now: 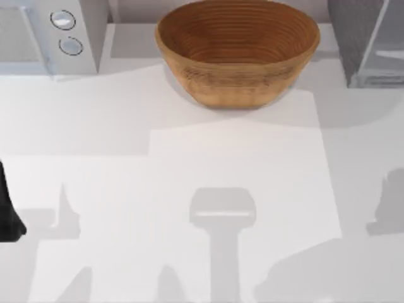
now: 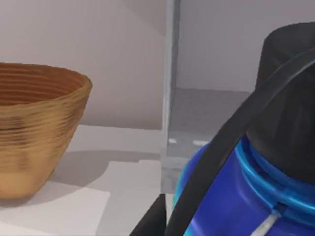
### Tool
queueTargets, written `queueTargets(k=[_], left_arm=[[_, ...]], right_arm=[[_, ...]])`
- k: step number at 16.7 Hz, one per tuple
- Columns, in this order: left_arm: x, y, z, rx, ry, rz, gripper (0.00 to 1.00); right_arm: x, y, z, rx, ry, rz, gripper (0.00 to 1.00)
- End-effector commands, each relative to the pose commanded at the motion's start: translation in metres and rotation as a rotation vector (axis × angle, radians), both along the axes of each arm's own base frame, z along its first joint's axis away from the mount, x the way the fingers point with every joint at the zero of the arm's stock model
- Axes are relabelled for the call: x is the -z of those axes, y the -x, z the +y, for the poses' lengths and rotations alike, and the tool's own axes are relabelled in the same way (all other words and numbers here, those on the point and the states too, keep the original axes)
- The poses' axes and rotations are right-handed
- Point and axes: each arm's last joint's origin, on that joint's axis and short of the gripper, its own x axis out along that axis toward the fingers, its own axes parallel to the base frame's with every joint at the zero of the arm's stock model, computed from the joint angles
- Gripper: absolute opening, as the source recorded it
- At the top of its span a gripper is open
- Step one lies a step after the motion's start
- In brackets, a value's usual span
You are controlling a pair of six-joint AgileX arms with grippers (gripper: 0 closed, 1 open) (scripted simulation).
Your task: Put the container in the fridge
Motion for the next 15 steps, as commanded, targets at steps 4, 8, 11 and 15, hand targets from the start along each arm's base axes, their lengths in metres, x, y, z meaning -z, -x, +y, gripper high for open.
queueTargets(k=[4, 8, 11, 15], left_arm=[[0.000, 0.000, 0.000, 0.000, 0.000, 0.000, 1.00], [0.000, 0.000, 0.000, 0.000, 0.000, 0.000, 1.00], [0.000, 0.000, 0.000, 0.000, 0.000, 0.000, 1.00], [0.000, 0.000, 0.000, 0.000, 0.000, 0.000, 1.00]], right_arm=[[0.009, 0.010, -0.001, 0.077, -0.025, -0.006, 0.01], [0.011, 0.011, -0.001, 0.086, -0.029, -0.006, 0.01], [0.010, 0.011, -0.001, 0.086, -0.029, -0.005, 0.01], [-0.013, 0.007, -0.002, 0.078, -0.032, -0.051, 0.01]])
